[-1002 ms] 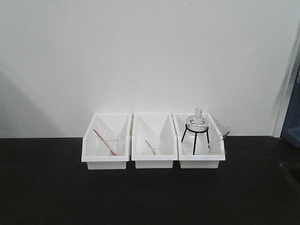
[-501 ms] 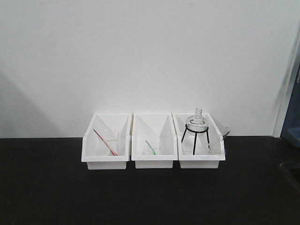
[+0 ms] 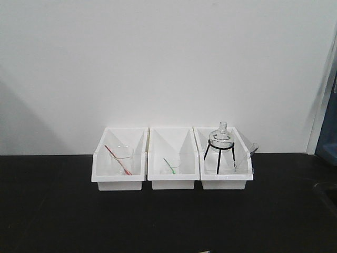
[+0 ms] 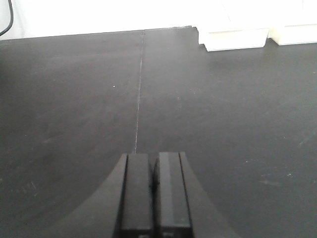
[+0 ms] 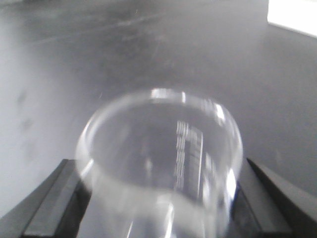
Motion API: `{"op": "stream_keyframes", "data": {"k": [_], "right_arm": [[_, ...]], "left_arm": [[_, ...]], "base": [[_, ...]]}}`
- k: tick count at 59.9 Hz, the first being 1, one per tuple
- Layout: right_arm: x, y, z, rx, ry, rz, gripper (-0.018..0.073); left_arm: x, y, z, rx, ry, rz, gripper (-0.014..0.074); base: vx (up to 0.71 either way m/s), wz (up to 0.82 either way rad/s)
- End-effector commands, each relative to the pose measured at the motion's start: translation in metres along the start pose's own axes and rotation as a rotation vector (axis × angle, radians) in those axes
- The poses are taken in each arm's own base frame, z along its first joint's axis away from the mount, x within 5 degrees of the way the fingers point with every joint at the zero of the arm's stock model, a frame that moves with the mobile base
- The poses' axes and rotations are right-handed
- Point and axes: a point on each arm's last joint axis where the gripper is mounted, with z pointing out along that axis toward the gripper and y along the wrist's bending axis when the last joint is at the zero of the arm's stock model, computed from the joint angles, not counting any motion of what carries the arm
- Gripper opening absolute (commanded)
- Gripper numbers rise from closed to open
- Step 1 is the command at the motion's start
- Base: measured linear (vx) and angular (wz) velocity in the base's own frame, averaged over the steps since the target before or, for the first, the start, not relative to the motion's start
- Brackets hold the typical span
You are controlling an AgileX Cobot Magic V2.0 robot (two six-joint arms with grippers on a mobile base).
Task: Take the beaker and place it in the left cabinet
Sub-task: 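Close the right gripper around the beaker and lift it, then hold the beaker in the right gripper while driving away from the bench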
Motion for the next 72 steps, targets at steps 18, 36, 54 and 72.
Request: {"op": "stream_keyframes", "data": {"k": [18, 36, 54, 72], "right_arm": [[-0.041, -0.005, 0.014, 0.007, -0.297, -0.020, 0.0046], [-0.093, -0.004, -0.004, 0.067, -0.251, 0.132, -0.0004], [-0.189, 0.014, -0.095, 0.413, -0.097, 0.082, -0.0004], [-0.207, 0.055, -0.201, 0.671, -0.021, 0.042, -0.0004]], "left_arm": [[-0.012, -0.001, -0.003, 0.018, -0.099, -0.001, 0.0004], [-0.012, -0.001, -0.003, 0.018, -0.099, -0.001, 0.0004], [-0.012, -0.001, -0.003, 0.018, -0.099, -0.001, 0.0004], [-0.012, -0.001, -0.003, 0.018, -0.099, -0.001, 0.0004]], "base": [[0.00, 0.00], [0.00, 0.00], [0.00, 0.00], [0.00, 0.00]]}}
